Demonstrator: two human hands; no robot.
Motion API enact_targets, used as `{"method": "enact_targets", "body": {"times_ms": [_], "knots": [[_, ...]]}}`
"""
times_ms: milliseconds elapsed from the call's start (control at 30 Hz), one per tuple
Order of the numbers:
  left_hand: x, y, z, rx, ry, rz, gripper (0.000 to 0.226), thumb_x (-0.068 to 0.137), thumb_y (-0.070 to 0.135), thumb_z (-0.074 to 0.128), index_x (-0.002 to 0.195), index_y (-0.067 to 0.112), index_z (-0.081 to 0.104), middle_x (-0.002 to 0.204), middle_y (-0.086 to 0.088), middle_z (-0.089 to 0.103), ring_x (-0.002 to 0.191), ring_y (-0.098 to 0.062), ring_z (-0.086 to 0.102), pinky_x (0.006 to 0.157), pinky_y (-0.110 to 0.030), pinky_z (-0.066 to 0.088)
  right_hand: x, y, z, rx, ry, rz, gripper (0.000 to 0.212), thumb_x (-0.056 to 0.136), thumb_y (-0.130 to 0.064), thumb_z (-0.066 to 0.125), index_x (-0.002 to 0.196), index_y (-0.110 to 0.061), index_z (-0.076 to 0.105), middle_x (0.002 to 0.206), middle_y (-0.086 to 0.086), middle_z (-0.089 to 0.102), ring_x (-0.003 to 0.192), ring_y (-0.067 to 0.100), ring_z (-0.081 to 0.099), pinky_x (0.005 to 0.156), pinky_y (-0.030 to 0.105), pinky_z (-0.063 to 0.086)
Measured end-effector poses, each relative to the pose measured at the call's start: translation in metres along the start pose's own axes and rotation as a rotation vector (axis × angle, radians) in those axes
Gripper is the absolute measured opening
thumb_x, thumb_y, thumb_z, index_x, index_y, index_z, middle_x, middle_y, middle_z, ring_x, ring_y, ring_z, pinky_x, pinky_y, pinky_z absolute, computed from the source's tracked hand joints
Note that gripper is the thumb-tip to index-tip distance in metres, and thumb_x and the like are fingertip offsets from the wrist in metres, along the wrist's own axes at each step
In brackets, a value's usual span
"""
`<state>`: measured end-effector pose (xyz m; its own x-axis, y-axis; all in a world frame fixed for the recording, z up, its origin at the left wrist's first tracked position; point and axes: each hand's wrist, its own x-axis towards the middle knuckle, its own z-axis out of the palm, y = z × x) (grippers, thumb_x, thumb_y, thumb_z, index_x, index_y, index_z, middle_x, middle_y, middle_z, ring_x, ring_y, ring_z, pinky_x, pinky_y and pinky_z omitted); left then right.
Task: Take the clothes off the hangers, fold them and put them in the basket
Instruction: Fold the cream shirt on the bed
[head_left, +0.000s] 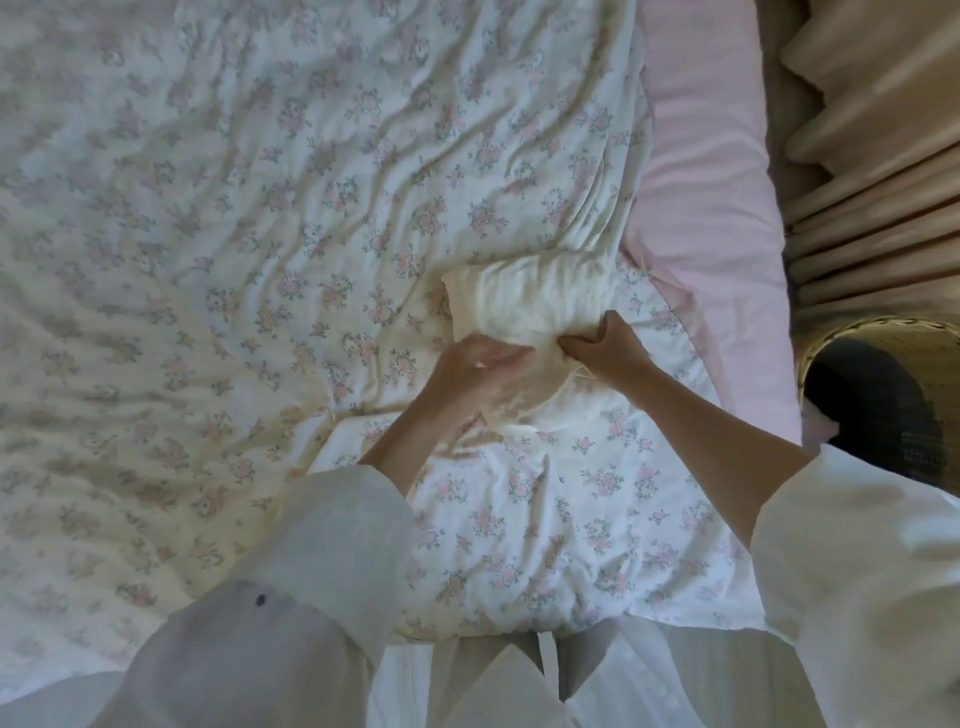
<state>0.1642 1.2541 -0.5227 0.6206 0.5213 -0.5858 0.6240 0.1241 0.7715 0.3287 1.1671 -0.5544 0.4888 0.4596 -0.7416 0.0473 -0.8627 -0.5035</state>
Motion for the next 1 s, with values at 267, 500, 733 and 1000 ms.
{"method": "enact_targets", "body": {"times_ms": [267, 500, 733, 1000], "knots": [[0.015, -0.004, 0.005, -0.446, 0.07, -0.51, 0.058, 0.075, 0.036, 0.076, 0.123, 0.017, 0.05, 0.108, 0.008, 0.058, 0.096, -0.011, 0.054, 0.072, -0.029, 0.046, 0.0, 0.002, 0.007, 0.251, -0.066, 0.067, 0.036, 0.077, -0.023, 0.073, 0.102, -0.007, 0.053, 0.108, 0.008, 0.063, 0.1, 0.025, 0.062, 0.09, 0.041, 0.053], [0.005, 0.014, 0.016, -0.416, 0.185, -0.252, 0.028, 0.08, 0.002, 0.067, 0.103, 0.016, 0.06, 0.09, 0.001, 0.067, 0.08, -0.01, 0.064, 0.061, -0.012, 0.051, -0.01, 0.01, -0.005, 0.437, -0.164, 0.049, 0.046, 0.078, -0.018, 0.075, 0.115, -0.004, 0.052, 0.112, 0.01, 0.065, 0.098, 0.022, 0.065, 0.087, 0.036, 0.055], [-0.004, 0.054, -0.006, 0.004, 0.058, -0.065, 0.037, 0.083, 0.005, 0.065, 0.118, 0.013, 0.054, 0.089, 0.009, 0.057, 0.078, -0.005, 0.056, 0.067, -0.018, 0.047, -0.02, -0.013, -0.055, 0.007, 0.011, -0.546, 0.123, 0.063, -0.032, 0.083, 0.15, -0.02, -0.002, 0.157, 0.0, 0.01, 0.144, 0.018, 0.011, 0.118, 0.042, 0.017], [-0.042, 0.113, -0.007, 0.495, -0.101, 0.114, 0.046, 0.084, 0.013, 0.063, 0.128, 0.022, 0.052, 0.103, 0.013, 0.056, 0.098, -0.012, 0.056, 0.08, -0.023, 0.046, -0.057, -0.043, -0.106, -0.223, -0.459, -0.585, 0.111, 0.065, -0.04, 0.082, 0.147, -0.037, 0.007, 0.15, -0.009, 0.03, 0.139, 0.005, 0.026, 0.112, 0.023, 0.027]]}}
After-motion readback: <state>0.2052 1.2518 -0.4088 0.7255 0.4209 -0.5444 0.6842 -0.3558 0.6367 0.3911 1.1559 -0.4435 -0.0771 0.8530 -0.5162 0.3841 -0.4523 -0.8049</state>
